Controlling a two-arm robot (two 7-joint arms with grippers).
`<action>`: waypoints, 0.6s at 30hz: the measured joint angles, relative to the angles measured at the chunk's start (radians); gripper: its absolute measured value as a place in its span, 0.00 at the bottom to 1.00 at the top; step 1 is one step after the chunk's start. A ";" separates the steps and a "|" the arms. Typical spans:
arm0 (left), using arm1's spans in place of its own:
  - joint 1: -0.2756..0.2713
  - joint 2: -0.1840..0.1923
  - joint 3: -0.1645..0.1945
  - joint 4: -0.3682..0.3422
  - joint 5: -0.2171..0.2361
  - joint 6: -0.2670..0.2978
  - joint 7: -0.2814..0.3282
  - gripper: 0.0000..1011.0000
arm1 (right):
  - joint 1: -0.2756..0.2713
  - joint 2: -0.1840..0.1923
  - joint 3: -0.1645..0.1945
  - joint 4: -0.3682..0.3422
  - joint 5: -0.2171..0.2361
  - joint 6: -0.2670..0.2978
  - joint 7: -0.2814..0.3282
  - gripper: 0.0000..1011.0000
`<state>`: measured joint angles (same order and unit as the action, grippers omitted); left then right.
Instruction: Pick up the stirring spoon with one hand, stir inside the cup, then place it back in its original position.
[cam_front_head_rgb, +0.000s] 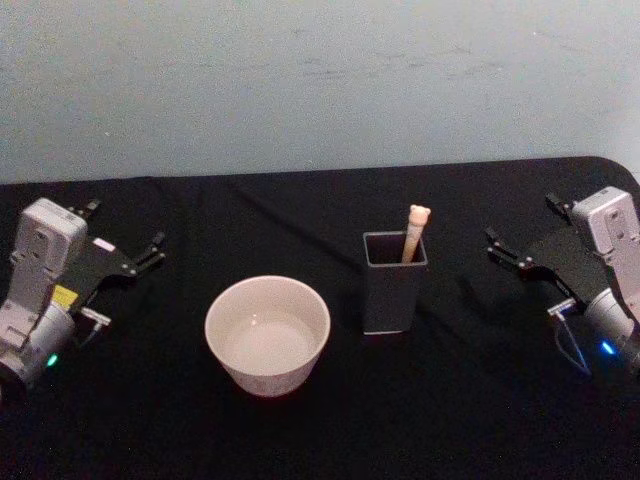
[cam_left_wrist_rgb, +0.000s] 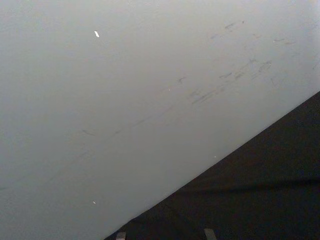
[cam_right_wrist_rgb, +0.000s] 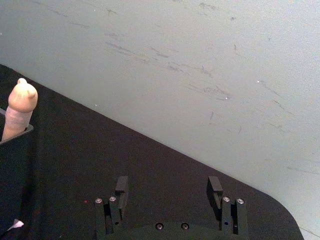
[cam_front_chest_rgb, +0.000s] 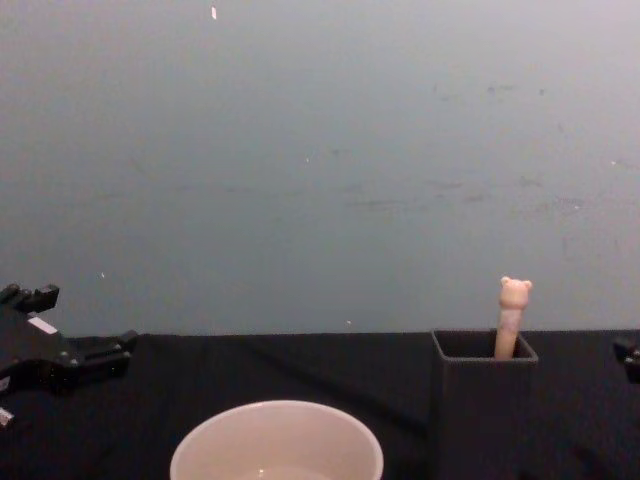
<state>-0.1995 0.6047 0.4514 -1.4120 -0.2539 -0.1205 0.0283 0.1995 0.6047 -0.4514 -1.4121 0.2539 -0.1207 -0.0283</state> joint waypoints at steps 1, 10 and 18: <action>0.000 0.000 0.000 0.000 0.000 0.000 0.000 0.99 | 0.000 0.000 0.000 0.000 0.000 0.000 0.000 0.99; 0.000 0.000 0.000 0.000 0.000 0.000 0.000 0.99 | 0.000 0.000 0.000 0.000 0.000 0.000 0.000 0.99; 0.000 0.000 0.000 0.000 0.000 0.000 0.000 0.99 | 0.000 0.000 0.000 0.000 0.000 0.000 0.000 0.99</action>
<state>-0.1995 0.6047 0.4514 -1.4120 -0.2539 -0.1205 0.0283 0.1996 0.6047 -0.4514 -1.4120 0.2539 -0.1205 -0.0283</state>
